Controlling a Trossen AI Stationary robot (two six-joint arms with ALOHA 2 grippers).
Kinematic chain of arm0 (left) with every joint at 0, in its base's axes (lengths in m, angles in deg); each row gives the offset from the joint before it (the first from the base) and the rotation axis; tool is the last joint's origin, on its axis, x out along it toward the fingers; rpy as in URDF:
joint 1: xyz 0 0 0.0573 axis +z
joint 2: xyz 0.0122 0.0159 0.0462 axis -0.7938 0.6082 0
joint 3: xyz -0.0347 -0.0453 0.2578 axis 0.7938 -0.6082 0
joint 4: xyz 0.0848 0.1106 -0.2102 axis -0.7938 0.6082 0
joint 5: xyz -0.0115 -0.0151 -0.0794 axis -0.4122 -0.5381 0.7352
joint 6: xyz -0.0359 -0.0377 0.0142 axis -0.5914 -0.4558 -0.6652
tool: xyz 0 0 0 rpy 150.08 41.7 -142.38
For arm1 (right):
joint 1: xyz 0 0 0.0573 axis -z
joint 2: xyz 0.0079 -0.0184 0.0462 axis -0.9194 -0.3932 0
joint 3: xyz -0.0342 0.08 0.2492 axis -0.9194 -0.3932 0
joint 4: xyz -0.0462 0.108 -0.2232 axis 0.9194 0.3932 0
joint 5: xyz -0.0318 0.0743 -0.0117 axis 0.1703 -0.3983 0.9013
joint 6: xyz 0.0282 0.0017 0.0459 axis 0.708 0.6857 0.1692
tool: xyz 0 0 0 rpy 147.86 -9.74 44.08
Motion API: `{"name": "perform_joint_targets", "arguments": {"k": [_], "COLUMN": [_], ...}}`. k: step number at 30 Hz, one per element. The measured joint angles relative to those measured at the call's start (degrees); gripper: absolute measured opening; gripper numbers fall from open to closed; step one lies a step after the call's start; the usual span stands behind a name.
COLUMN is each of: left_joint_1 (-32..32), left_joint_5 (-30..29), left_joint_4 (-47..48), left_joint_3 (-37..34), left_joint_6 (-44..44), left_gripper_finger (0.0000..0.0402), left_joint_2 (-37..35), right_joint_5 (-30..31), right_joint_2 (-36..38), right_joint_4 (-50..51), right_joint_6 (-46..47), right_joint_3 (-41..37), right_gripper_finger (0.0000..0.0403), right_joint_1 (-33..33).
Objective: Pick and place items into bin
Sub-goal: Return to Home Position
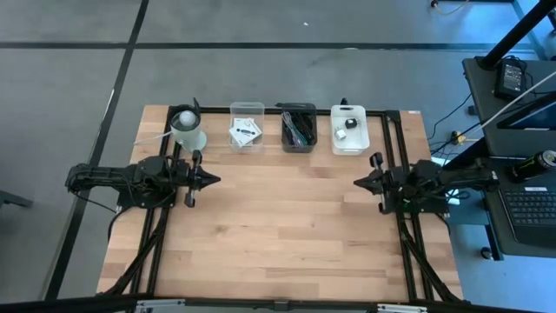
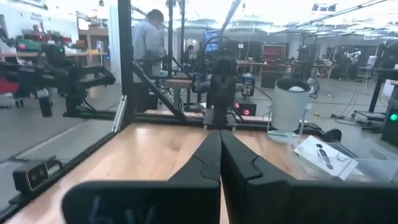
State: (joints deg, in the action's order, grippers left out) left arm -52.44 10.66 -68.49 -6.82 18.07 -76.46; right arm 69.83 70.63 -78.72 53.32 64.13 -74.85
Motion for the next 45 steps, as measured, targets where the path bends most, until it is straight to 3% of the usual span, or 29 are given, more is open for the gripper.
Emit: {"name": "perform_joint_targets", "arguments": {"k": [5, 12, 22, 45], "left_joint_1": [0.0, 0.0, 0.0, 0.0], "left_joint_5": [0.0, 0.0, 0.0, 0.0], "left_joint_4": [0.0, 0.0, 0.0, 0.0], "left_joint_3": [0.0, 0.0, 0.0, 0.0], "left_joint_6": [0.0, 0.0, 0.0, 0.0], "left_gripper_finger": [0.0004, 0.0004, 0.0004, 0.0004], "left_joint_2": [0.0, 0.0, 0.0, 0.0], "right_joint_5": [0.0, 3.5, 3.5, 3.6], "right_joint_2": [0.0, -0.3, -0.4, -0.4], "right_joint_4": [-2.5, 2.1, 2.1, 2.1], "right_joint_6": [-0.6, -5.3, -5.1, -5.1], "right_joint_3": [-2.7, -3.0, -3.0, -2.9], "right_gripper_finger": [0.0000, 0.0002, 0.0030, 0.0032], "right_joint_1": [0.0, 0.0, 0.0, 0.0]}}
